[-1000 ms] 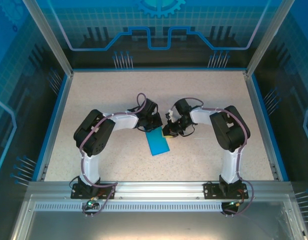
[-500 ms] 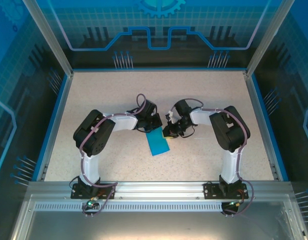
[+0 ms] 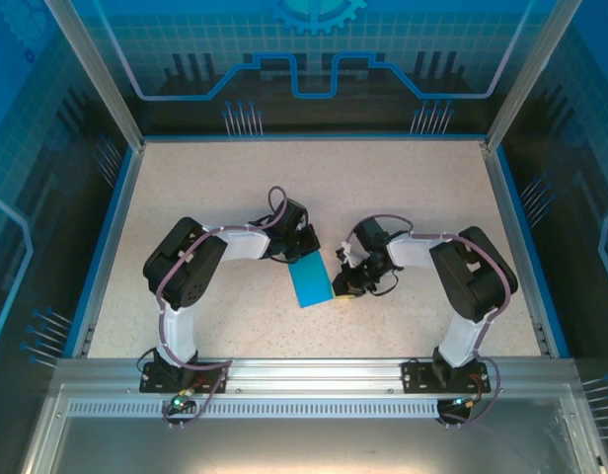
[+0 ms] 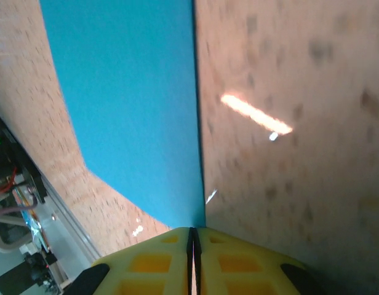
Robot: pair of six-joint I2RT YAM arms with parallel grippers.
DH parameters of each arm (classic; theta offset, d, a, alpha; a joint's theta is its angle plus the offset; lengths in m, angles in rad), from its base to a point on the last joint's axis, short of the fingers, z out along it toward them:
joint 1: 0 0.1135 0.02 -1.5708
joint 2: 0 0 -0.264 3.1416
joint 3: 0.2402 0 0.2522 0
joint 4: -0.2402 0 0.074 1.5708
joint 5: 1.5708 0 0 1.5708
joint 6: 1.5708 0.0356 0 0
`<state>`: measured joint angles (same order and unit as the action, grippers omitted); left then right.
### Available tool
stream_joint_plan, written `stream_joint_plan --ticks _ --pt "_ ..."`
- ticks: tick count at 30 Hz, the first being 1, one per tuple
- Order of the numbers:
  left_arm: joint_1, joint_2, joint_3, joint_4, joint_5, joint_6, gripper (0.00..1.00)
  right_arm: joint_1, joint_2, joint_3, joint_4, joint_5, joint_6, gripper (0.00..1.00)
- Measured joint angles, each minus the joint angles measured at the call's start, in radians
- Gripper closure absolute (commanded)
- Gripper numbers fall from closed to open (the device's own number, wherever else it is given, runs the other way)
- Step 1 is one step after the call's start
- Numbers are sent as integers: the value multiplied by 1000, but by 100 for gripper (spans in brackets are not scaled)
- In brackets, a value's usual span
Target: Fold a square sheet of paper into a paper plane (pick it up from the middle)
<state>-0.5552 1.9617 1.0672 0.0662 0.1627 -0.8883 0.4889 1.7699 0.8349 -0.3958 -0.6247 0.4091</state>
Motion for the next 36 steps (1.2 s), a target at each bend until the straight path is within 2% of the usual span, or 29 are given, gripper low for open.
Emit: stream_joint_plan --ticks 5,9,14,20,28,36 --pt "0 -1 -3 10 0 0 97 7 -50 18 -69 31 20 86" --pt "1 -1 -4 11 1 0 97 9 -44 125 -55 62 59 87" --pt "1 -1 -4 11 2 0 97 9 75 278 2 73 100 87" --pt "4 -1 -4 13 2 0 97 11 203 350 5 72 112 87" --pt "5 -1 -4 13 2 0 97 15 231 330 27 64 103 87" --pt "5 -1 -4 12 1 -1 97 21 109 146 64 47 78 86"
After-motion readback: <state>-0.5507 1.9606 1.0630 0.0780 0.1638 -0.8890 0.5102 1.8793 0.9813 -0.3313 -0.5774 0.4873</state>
